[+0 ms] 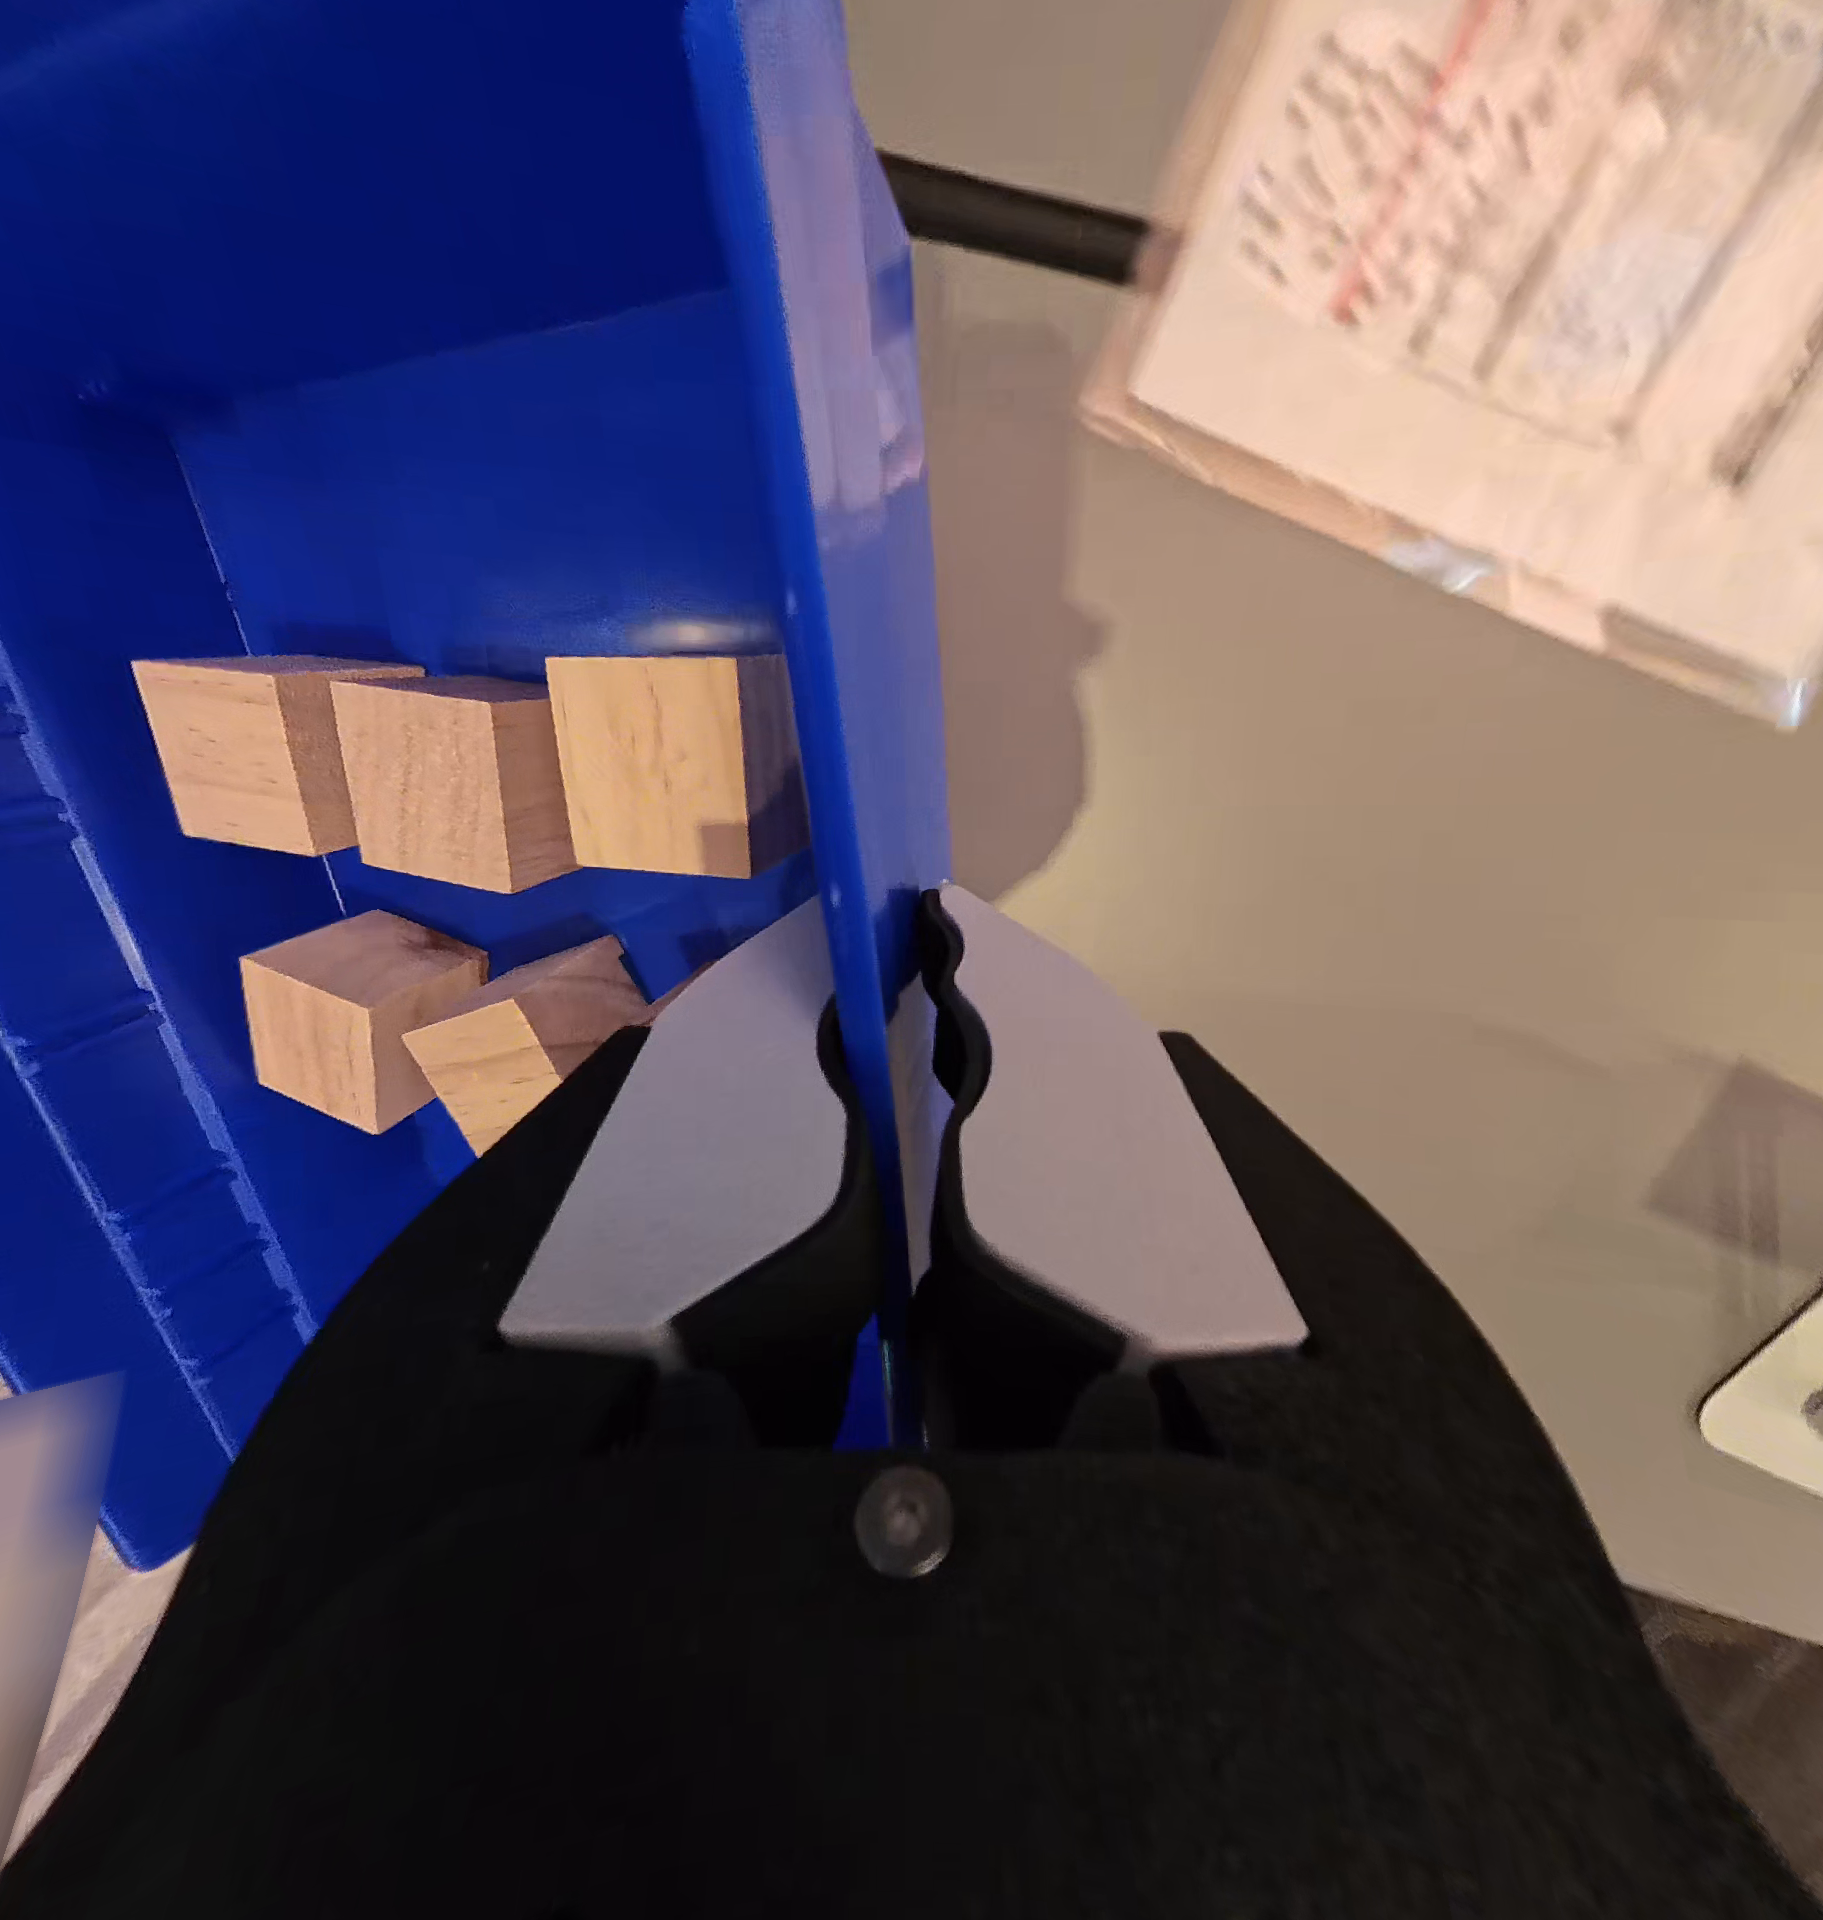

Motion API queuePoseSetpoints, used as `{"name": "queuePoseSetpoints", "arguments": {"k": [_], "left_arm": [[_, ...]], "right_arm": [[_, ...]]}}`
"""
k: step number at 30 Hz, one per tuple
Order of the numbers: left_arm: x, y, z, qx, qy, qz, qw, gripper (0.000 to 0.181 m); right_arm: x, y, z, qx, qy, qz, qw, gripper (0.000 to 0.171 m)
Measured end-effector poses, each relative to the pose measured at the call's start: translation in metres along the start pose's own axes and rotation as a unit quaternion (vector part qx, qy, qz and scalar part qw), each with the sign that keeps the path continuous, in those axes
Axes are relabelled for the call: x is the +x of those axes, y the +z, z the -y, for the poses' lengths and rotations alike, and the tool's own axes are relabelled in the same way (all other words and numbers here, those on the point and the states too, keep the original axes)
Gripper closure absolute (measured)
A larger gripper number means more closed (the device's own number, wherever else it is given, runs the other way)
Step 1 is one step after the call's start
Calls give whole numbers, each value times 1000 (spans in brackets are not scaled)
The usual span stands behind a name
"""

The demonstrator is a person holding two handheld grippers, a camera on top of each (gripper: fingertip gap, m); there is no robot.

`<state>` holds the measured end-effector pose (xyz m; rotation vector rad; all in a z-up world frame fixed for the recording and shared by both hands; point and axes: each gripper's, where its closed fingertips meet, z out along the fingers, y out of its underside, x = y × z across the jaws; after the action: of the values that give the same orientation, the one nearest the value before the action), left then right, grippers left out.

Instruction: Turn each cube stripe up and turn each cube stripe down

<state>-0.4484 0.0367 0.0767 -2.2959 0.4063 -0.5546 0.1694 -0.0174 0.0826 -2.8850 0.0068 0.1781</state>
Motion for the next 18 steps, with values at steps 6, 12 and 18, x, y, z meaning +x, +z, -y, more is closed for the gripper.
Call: {"name": "queuePoseSetpoints", "arguments": {"k": [6, 12, 18], "left_arm": [[-17, -29, -2, 50, -46, -52, 996, 132], [-42, -78, 3, 152, -88, -32, 984, 148], [-44, -110, 0, 202, -78, 10, 976, 148]], "right_arm": [[-157, 16, 69, 6, -108, 52, 993, 165], [-322, 74, 106, -9, -187, 142, 972, 165], [-439, 134, 108, -46, -227, 181, 956, 166]]}}
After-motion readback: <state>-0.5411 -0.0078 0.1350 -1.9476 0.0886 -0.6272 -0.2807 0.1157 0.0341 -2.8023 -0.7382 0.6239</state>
